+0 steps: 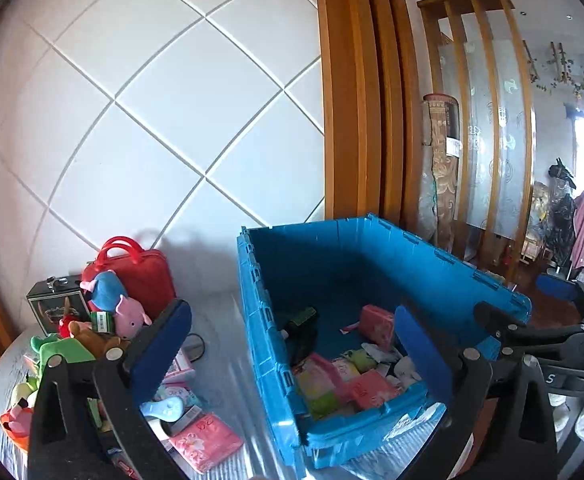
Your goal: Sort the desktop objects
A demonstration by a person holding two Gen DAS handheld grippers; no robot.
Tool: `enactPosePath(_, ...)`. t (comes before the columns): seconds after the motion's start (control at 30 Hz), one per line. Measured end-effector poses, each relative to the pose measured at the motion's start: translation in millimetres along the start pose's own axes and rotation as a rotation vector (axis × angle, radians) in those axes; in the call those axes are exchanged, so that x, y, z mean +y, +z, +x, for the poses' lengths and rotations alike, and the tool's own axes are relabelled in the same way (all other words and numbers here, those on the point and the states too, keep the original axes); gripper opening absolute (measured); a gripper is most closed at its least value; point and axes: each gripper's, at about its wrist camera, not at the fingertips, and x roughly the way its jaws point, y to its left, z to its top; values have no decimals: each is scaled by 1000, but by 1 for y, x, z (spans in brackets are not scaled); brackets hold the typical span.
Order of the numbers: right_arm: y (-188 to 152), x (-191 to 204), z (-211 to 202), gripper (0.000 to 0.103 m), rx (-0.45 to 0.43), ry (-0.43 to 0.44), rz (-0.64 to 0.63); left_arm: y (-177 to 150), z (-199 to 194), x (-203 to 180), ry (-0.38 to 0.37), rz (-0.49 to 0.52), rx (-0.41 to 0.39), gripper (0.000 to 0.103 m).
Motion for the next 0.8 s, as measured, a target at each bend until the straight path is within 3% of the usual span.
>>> enactPosePath(0.17, -7, 6, -17, 103, 27, -11, 30, -8, 8, 15, -37, -53, 130, 103)
enactPosePath(0.3, -13, 10, -29, 103, 38, -28, 50, -15, 7, 23, -73, -62, 163, 103)
enactPosePath(0.8, -18, 13, -23, 103, 70, -26, 70, -16, -4, 18, -78, -35, 128, 103)
